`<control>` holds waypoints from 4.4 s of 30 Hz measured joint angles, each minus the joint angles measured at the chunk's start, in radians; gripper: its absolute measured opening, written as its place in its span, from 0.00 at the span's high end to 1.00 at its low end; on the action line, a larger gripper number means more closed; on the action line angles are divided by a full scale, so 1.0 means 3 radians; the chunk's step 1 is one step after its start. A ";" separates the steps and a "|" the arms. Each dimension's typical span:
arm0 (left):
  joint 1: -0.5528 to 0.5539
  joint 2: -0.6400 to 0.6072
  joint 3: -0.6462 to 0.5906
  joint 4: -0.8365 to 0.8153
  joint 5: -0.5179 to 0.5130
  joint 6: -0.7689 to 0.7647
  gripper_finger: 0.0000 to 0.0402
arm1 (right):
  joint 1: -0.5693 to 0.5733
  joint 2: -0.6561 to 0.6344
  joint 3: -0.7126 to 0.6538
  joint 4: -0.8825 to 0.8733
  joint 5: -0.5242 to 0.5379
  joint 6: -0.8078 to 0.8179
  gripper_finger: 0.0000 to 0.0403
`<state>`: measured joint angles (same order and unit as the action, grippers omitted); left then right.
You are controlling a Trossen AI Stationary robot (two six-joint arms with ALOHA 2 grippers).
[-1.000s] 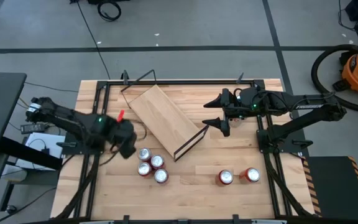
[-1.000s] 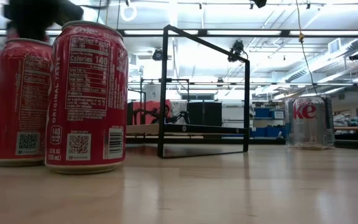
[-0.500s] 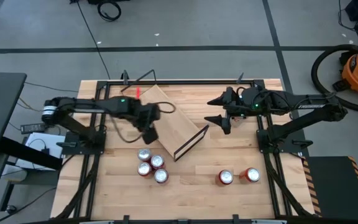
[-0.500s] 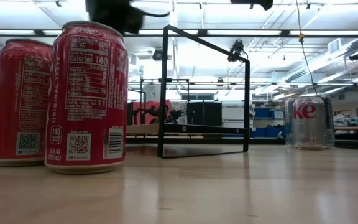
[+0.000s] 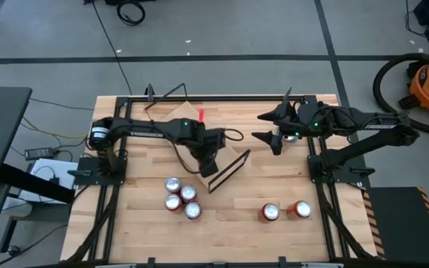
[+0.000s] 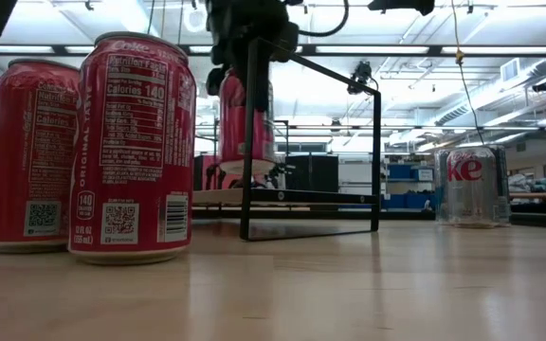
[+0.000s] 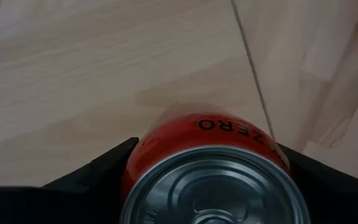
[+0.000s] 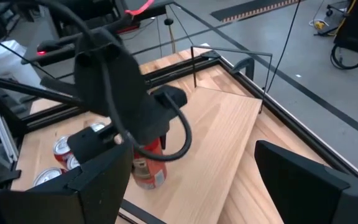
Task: Place canned beverage on shelf
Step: Put the left red and black soda can on the shelf, then put the red and black soda can on the shelf aligned with the other red and black soda can
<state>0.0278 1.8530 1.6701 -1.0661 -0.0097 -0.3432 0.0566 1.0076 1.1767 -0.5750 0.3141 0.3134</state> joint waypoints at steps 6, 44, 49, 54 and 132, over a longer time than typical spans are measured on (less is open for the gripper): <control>-0.0104 0.0058 -0.0007 0.0085 -0.0002 -0.0108 0.24 | 0.0000 -0.0008 0.0000 0.0000 -0.0001 -0.0023 0.14; -0.0279 -0.0055 -0.0092 0.0258 -0.0122 -0.0114 0.01 | 0.0000 -0.0055 0.0017 0.0028 -0.0227 -0.0072 0.14; -0.0278 -0.0276 -0.0090 0.0210 -0.0122 -0.0101 0.01 | 0.0014 0.0022 0.0173 -0.0338 -0.0459 0.0004 0.14; -0.0251 -0.0429 -0.0088 0.0205 -0.0126 -0.0100 0.01 | 0.0160 0.0110 0.0258 -0.0588 -0.0805 0.0003 0.14; -0.0797 -0.1339 0.0462 -0.0900 -0.0975 -0.0136 0.09 | 0.2087 0.2039 0.0270 -0.1498 -0.0620 0.1479 0.12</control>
<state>-0.2111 1.4513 1.8088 -1.3361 -0.3023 -0.3840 0.6826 1.6192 1.2575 -1.0243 0.1281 0.7570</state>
